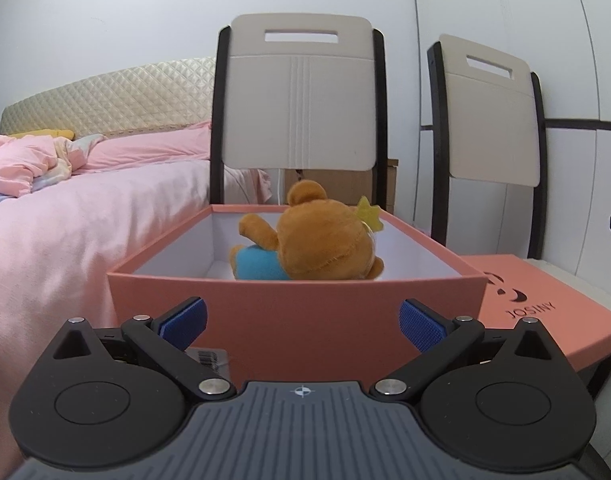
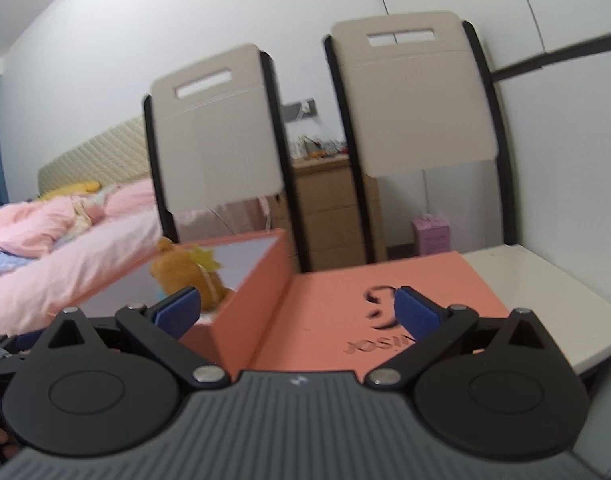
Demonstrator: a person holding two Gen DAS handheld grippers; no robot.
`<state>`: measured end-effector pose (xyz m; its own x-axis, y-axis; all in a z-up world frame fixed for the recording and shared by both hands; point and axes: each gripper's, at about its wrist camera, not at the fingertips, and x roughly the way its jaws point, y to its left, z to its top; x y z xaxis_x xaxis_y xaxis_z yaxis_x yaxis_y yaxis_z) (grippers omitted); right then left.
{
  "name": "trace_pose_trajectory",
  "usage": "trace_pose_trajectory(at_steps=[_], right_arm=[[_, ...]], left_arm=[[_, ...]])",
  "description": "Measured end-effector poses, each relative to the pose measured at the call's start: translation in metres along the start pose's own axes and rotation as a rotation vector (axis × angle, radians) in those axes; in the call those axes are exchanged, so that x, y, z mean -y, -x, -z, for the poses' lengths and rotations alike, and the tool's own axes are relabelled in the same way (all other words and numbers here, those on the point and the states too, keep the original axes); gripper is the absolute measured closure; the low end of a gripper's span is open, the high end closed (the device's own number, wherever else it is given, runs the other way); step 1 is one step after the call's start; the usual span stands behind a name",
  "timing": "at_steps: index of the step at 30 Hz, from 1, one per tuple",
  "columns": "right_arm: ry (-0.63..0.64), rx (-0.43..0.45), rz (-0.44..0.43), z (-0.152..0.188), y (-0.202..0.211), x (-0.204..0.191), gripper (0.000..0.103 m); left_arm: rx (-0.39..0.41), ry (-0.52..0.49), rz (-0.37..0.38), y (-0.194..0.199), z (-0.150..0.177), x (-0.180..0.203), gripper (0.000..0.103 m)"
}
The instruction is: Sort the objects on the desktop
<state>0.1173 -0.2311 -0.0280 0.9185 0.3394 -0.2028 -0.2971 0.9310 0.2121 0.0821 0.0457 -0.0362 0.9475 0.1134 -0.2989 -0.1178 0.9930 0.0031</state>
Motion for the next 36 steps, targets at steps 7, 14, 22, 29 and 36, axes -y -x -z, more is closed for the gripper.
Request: trace_pose_trajectory(at_steps=[7, 14, 22, 29, 36], right_arm=[[0.002, -0.054, 0.113, -0.004, -0.013, 0.067, 0.0], [0.012, -0.061, 0.176, 0.021, -0.026, 0.13, 0.0], [-0.024, -0.033, 0.207, 0.043, -0.023, 0.176, 0.0], [-0.084, -0.032, 0.169, 0.058, -0.022, 0.198, 0.0], [-0.087, -0.043, 0.114, 0.061, -0.029, 0.192, 0.0]], left_arm=[[-0.055, -0.012, 0.041, -0.009, 0.01, 0.022, 0.0], [-0.097, -0.08, 0.086, -0.016, 0.02, 0.064, 0.0], [-0.141, -0.124, 0.184, -0.031, 0.038, 0.116, 0.0], [-0.17, -0.067, 0.306, -0.043, 0.056, 0.139, 0.0], [-0.195, -0.06, 0.285, -0.06, 0.066, 0.14, 0.0]])
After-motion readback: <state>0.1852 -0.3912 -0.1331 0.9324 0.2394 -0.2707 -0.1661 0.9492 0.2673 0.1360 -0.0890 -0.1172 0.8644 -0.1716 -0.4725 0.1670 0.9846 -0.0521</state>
